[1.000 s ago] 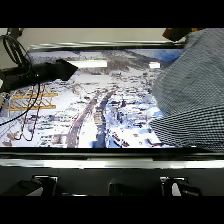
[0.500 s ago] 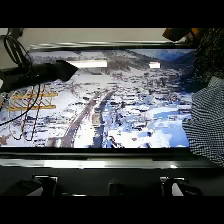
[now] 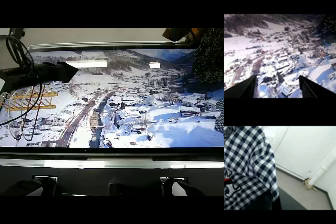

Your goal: Fold the clothes and pants, and hang the long-sleeved shirts on hangers.

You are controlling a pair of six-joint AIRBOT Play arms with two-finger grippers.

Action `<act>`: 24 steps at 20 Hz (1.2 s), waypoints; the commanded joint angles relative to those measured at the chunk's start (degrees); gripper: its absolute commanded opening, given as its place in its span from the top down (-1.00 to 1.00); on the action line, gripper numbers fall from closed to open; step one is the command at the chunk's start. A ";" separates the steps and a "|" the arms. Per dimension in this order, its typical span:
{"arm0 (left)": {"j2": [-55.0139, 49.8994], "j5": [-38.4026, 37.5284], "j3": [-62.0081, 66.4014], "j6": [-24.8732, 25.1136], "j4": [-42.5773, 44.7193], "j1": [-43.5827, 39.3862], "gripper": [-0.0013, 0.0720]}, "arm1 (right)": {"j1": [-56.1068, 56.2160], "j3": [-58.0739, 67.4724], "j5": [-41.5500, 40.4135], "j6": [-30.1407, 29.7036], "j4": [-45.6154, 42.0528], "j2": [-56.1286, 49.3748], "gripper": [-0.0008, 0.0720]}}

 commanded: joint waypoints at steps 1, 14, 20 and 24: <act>-0.37 0.04 -0.02 0.17 0.22 0.04 -0.68 | -7.32 3.69 -4.68 0.52 2.19 -1.97 0.91; -0.70 0.04 -0.02 0.17 0.22 0.04 -0.68 | -27.67 5.46 -9.40 1.79 16.41 -1.79 0.90; -0.70 0.02 -0.02 0.17 0.22 0.02 -0.69 | -27.63 5.44 -2.32 1.75 20.00 -1.33 0.87; -0.70 0.02 -0.02 0.17 0.22 0.04 -0.69 | -27.63 5.44 0.04 1.77 22.62 1.44 -0.28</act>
